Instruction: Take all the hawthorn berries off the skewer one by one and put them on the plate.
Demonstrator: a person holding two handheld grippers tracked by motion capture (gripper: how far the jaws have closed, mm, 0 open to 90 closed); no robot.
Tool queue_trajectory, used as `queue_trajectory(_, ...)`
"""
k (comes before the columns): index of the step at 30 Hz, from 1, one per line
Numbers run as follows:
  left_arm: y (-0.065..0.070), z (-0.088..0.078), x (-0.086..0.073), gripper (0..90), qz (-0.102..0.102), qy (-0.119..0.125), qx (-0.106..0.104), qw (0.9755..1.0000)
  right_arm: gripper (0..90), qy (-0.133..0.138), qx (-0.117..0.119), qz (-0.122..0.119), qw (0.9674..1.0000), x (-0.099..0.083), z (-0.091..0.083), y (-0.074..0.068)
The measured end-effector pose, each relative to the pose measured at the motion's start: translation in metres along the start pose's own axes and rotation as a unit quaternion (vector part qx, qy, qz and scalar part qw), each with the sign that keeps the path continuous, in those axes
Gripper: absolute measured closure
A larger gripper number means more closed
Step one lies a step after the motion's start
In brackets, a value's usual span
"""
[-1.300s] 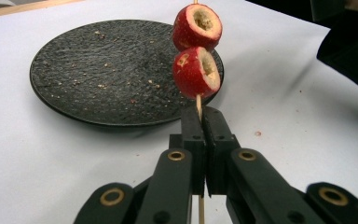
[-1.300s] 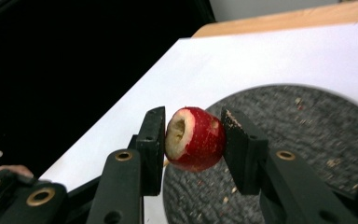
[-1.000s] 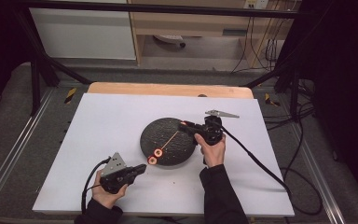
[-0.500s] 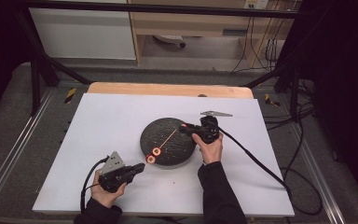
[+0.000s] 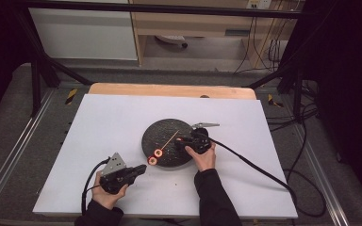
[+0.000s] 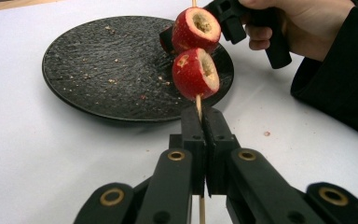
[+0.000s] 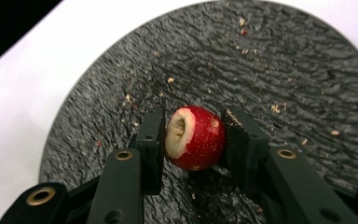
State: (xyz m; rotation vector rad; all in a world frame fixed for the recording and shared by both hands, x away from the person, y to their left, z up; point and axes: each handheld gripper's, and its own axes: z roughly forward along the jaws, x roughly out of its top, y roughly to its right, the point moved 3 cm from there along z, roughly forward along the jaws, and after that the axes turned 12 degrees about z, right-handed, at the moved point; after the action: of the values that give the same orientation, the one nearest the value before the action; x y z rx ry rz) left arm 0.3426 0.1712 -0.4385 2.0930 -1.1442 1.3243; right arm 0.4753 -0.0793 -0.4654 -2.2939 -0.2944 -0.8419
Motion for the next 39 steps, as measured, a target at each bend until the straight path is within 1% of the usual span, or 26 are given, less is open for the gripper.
queue_trajectory(3,0.000,0.000,0.000,88.2,0.000,0.000,0.000,1.0000,61.1,-0.005,-0.007,-0.005,1.0000,-0.003,0.002,0.000)
queue_trajectory(7,0.000,0.000,0.000,88.2,0.000,0.000,0.001,1.0000,53.0,0.002,-0.009,-0.011,0.9999,-0.001,-0.002,-0.001)
queue_trajectory(11,0.000,0.000,0.000,88.2,0.000,-0.001,0.001,1.0000,43.9,0.015,-0.007,-0.021,0.9996,0.004,-0.013,-0.006)
queue_trajectory(15,0.000,0.000,0.000,88.2,0.000,-0.001,0.002,1.0000,32.4,0.021,0.005,-0.032,0.9992,0.006,-0.026,-0.014)
queue_trajectory(16,0.001,0.001,0.000,88.2,0.000,-0.001,0.002,1.0000,25.8,0.021,0.013,-0.036,0.9990,0.006,-0.033,-0.018)
queue_trajectory(17,0.001,0.001,0.000,88.2,0.000,-0.002,0.001,1.0000,25.8,0.021,0.013,-0.036,0.9990,0.006,-0.033,-0.018)
queue_trajectory(21,0.001,0.001,0.000,88.2,0.001,-0.002,0.001,1.0000,14.7,0.021,0.031,-0.042,0.9984,0.002,-0.044,-0.025)
queue_trajectory(23,0.001,0.002,0.000,88.2,0.001,-0.003,0.002,1.0000,9.7,0.018,0.038,-0.038,0.9984,-0.001,-0.048,-0.027)
queue_trajectory(25,0.002,0.002,0.000,88.2,0.002,-0.003,0.001,1.0000,7.9,0.017,0.045,-0.040,0.9980,-0.004,-0.052,-0.030)
queue_trajectory(29,0.002,0.003,0.000,88.2,0.002,-0.004,0.000,1.0000,3.8,0.015,0.051,-0.040,0.9978,-0.011,-0.058,-0.034)
queue_trajectory(31,0.003,0.003,0.000,88.2,0.004,-0.004,0.000,1.0000,3.7,0.016,0.054,-0.043,0.9975,-0.014,-0.060,-0.037)
queue_trajectory(39,0.007,0.006,0.000,88.2,0.008,-0.007,-0.005,0.9999,5.5,0.017,0.082,-0.045,0.9954,-0.027,-0.062,-0.047)
